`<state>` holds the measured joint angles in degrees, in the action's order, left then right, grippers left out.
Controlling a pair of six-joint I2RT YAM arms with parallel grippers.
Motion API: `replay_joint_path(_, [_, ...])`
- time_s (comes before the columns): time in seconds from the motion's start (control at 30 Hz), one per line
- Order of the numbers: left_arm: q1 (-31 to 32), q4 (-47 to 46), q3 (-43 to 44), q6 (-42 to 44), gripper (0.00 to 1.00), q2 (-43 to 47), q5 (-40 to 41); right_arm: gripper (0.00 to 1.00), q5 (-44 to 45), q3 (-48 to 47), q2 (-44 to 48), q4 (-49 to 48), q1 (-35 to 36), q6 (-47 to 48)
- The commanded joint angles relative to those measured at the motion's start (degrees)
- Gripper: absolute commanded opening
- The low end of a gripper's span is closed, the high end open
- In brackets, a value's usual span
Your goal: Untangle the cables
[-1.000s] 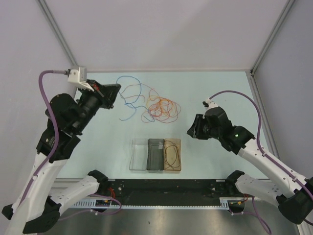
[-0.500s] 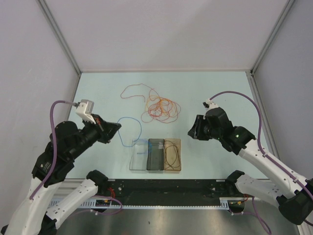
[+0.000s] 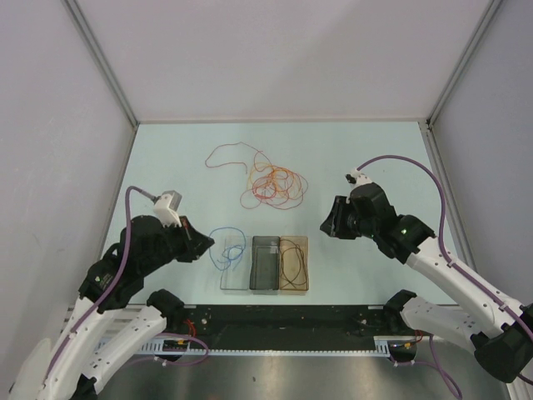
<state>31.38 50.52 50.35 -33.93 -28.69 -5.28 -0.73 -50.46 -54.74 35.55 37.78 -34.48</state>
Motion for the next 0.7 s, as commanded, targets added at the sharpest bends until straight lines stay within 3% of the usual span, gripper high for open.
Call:
replay_joint_path(0.0, [0.18, -1.04, -2.09, -2.98, 0.00, 0.91, 1.93, 0.33, 0.29, -1.75, 0.42, 0.13, -0.07, -0.06])
replay_joint_path(0.4, [0.18, -1.31, -7.46, -7.64, 0.00, 0.39, 7.38, 0.31, 0.73, -1.66, -0.63, 0.57, -0.07, 0.11])
replay_joint_path(0.67, [1.49, -5.43, -11.67, -11.06, 0.00, -0.76, 6.94, 0.28, 0.73, -1.66, -1.33, 0.92, 0.10, -0.06])
